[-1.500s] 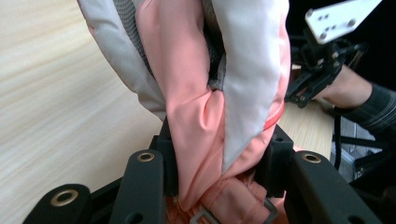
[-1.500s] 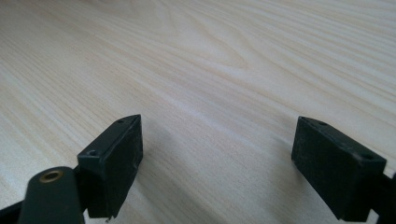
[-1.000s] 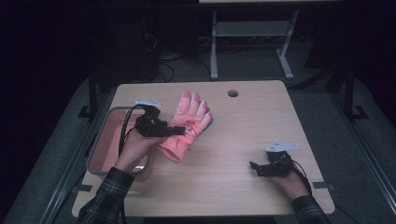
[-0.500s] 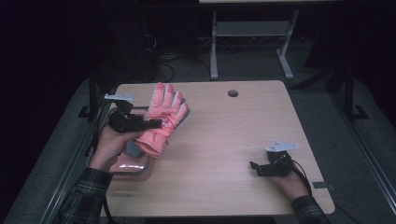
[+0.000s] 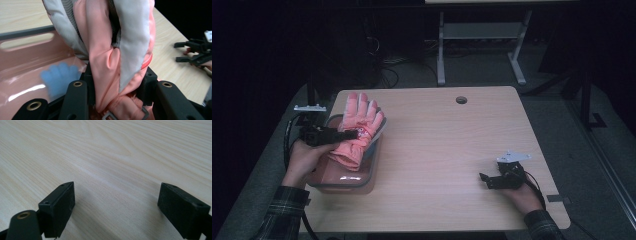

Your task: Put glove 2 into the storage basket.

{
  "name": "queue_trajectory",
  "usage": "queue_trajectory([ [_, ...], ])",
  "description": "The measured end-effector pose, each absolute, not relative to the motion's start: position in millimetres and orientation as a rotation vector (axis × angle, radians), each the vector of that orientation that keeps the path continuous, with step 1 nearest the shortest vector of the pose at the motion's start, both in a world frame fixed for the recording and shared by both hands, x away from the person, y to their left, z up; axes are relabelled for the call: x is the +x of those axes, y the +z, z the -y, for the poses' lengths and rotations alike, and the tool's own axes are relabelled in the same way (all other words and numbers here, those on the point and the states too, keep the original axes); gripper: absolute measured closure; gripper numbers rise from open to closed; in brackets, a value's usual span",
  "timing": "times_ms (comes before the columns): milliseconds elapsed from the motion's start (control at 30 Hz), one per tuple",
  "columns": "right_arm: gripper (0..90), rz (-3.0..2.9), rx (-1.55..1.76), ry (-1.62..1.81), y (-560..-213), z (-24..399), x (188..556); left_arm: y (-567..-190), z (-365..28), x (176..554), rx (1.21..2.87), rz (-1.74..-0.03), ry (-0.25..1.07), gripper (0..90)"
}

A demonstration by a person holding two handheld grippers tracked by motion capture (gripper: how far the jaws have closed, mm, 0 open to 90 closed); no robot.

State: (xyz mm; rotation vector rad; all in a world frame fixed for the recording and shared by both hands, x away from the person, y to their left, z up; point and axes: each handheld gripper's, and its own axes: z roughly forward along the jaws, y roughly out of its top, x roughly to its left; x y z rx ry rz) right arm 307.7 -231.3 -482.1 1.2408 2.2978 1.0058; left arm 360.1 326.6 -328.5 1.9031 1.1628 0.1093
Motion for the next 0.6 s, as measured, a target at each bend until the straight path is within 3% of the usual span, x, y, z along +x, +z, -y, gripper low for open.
queue_trajectory([
  [600,14.2,-2.298,1.24,1.006,-482,231,308,-368,-350,367,1.892,-1.329,0.091,59.9],
])
